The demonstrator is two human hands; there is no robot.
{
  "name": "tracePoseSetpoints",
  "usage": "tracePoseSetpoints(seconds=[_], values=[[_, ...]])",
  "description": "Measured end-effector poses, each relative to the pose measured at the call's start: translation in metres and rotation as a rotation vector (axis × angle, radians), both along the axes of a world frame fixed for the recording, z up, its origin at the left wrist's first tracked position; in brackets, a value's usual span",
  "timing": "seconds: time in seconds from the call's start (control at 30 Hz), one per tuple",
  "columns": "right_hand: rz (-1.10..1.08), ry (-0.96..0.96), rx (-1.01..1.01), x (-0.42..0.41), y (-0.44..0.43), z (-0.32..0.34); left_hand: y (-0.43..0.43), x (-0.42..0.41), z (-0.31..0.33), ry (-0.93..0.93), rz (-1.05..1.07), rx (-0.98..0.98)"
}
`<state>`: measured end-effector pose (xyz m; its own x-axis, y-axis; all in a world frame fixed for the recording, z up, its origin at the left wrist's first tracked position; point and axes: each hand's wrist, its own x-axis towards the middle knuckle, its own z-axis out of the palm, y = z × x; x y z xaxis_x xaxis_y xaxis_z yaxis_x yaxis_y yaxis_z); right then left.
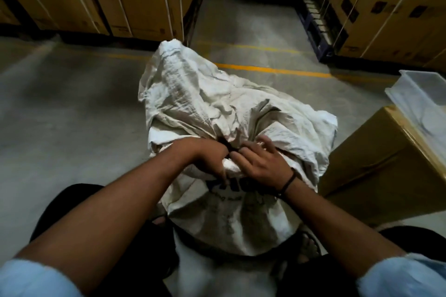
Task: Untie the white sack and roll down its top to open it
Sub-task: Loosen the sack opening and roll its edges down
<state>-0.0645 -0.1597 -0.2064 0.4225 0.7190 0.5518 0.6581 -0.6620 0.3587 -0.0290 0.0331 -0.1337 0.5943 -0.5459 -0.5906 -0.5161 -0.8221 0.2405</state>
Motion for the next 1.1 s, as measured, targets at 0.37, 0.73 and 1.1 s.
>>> tracePoseSetpoints(seconds=[0.37, 0.73, 1.1], values=[[-0.561, 1.051, -0.096, 0.033, -0.059, 0.009, 0.019, -0.003, -0.016, -0.440, -0.092, -0.004], [-0.209, 0.731, -0.107, -0.005, 0.003, 0.031, 0.027, -0.005, 0.003, -0.425, -0.140, -0.088], [-0.557, 0.787, -0.092, 0.017, -0.040, 0.030, 0.072, -0.001, 0.004, -0.309, 0.039, -0.169]])
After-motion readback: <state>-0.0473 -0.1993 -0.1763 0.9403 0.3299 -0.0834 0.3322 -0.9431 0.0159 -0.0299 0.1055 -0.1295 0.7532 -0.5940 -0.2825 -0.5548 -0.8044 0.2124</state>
